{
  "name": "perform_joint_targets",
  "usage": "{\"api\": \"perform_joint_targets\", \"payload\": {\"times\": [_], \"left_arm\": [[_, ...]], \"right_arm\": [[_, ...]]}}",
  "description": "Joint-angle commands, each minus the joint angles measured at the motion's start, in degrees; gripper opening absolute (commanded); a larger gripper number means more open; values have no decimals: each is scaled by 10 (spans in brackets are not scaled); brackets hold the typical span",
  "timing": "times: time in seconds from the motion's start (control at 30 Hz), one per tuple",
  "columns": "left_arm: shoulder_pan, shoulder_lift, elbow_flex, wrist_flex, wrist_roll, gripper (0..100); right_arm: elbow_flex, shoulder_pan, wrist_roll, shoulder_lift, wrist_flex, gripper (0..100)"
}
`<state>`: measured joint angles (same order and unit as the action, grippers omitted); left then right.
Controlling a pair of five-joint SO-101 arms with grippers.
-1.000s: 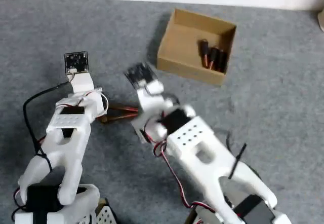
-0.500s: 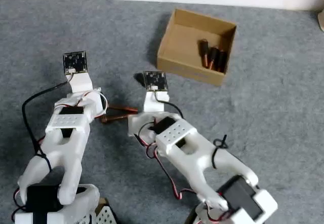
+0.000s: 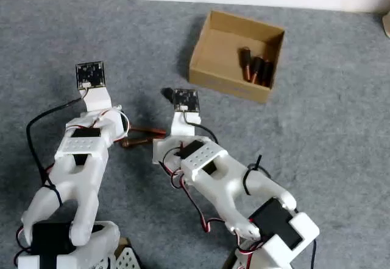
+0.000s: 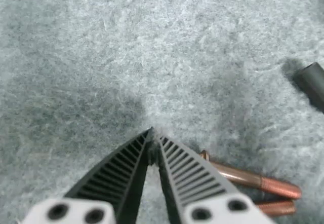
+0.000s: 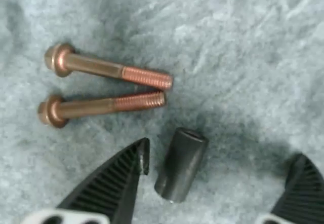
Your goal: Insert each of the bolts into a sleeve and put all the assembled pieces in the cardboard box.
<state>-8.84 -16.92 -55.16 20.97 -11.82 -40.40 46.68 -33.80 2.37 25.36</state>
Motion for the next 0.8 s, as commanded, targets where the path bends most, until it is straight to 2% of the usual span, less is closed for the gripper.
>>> {"api": "perform_joint_targets", "payload": {"times": [0.0,0.13,0.17,0.23,0.47,0.57,0.67,0.77], "left_arm": [[-2,-5,22,-11,-8,11],[-2,-5,22,-11,-8,11],[-2,-5,22,-11,-8,11],[-2,-5,22,-11,-8,11],[-2,-4,22,-11,-8,11],[-2,-4,22,-11,-8,11],[-3,-4,23,-11,-8,11],[-6,-4,24,-11,-8,11]], "right_arm": [[15,9,-7,25,-7,244],[16,9,-7,29,-7,15],[16,9,-7,29,-7,0],[15,9,-7,29,-7,24],[15,8,-5,24,-5,10],[16,11,-4,-20,36,10],[30,35,-4,-90,89,14],[33,72,-5,-140,109,72]]}}
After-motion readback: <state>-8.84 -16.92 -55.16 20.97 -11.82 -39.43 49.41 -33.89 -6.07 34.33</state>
